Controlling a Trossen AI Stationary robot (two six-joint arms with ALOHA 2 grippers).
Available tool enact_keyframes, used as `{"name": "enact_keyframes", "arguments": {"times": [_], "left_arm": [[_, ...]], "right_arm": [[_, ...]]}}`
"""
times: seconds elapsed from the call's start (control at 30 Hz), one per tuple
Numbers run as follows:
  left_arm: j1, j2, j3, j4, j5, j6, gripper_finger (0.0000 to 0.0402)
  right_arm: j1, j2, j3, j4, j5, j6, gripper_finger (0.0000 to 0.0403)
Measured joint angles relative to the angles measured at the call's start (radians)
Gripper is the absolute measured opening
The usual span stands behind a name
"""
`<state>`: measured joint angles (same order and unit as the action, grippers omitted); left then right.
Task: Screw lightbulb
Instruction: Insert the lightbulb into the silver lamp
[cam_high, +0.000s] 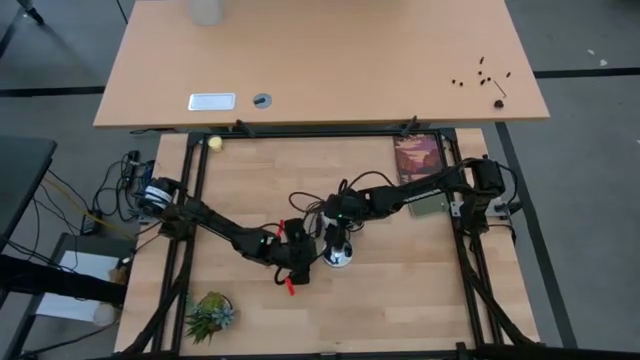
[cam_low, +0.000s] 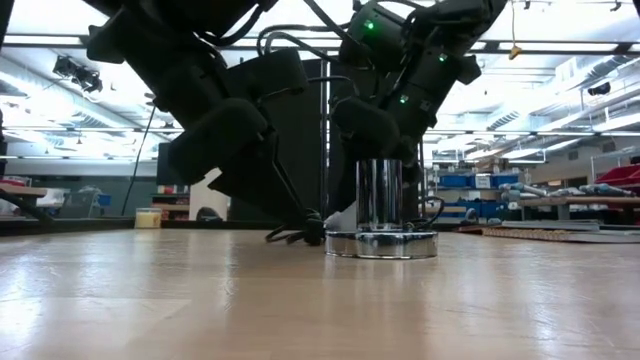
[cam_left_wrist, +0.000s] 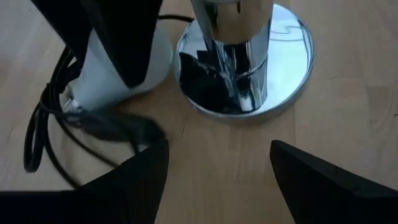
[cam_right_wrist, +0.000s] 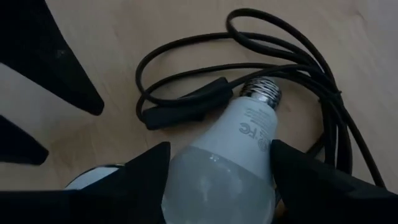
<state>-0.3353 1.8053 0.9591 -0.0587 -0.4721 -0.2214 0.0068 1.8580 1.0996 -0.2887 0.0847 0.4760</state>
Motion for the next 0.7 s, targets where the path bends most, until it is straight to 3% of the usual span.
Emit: {"name": "enact_keyframes", "arguments": {"times": [0.2,0.4,0.7], "left_arm": [[0.000,0.000,0.000,-0.001,0.000,0.000,0.0284],[0.000,0.000,0.000,-0.001,0.003,0.000,0.0284],[-0.001,-0.001,0.000,-0.003,0.018,-0.019,0.0284]], "right_arm": [[-0.044,-0.025,0.005,-0.057,-0.060,-0.008,0.0241],[-0.087,-0.058,0.078,-0.278,-0.011,-0.141,0.0226],[-0.083,-0.064,0.131,-0.385,-0.052,-0.285,0.0235]]}}
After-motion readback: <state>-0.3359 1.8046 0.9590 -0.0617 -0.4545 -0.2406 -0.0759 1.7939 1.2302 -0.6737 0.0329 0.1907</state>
